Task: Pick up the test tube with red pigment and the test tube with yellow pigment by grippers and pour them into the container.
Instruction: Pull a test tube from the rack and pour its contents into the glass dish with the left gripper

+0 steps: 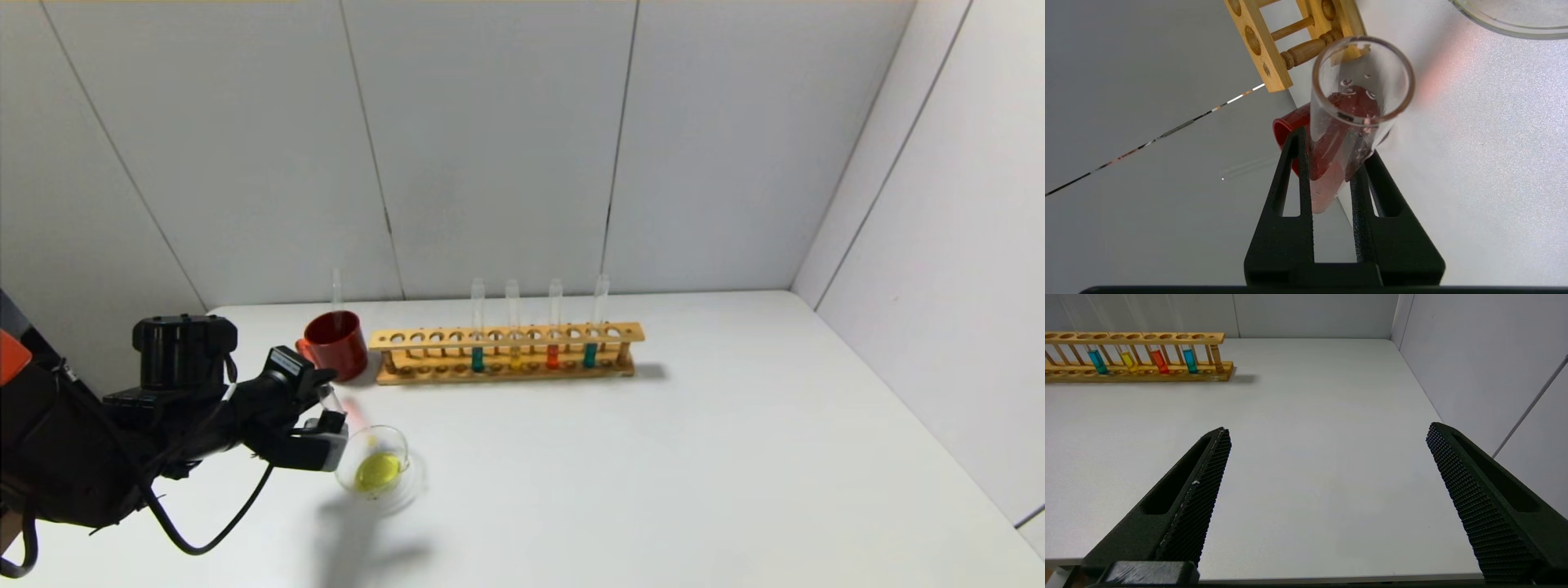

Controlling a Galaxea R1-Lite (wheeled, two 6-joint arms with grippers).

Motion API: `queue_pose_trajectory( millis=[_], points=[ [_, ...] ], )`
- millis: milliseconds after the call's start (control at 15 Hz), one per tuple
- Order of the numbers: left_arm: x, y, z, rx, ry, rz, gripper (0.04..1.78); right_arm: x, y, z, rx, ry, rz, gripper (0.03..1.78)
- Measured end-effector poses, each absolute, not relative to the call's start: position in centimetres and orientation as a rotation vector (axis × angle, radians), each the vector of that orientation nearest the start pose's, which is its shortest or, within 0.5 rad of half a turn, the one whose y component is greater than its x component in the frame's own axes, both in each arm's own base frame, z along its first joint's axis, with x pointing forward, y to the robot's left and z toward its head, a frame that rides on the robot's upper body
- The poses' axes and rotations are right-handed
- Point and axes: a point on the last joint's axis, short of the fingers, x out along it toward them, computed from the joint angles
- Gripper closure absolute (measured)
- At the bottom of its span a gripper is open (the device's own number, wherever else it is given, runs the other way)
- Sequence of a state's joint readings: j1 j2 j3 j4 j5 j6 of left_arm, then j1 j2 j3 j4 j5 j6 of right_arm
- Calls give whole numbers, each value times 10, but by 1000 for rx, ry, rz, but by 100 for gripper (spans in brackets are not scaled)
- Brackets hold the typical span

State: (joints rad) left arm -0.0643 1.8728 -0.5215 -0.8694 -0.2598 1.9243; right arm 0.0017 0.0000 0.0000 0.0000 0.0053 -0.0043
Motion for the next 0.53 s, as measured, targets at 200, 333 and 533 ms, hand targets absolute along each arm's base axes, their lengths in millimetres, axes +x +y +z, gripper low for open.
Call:
queue_pose_trajectory(
  millis=[200, 333, 533],
  points=[
    [290, -24, 85, 1880, -6, -677, 151, -23, 0, 75, -4, 0, 8, 6],
    [290, -25, 85, 1886, -9, -678, 151, -23, 0, 75, -4, 0, 7, 6],
    [290, -31, 85, 1891, -24, -688, 151, -23, 0, 75, -4, 0, 7, 6]
  ],
)
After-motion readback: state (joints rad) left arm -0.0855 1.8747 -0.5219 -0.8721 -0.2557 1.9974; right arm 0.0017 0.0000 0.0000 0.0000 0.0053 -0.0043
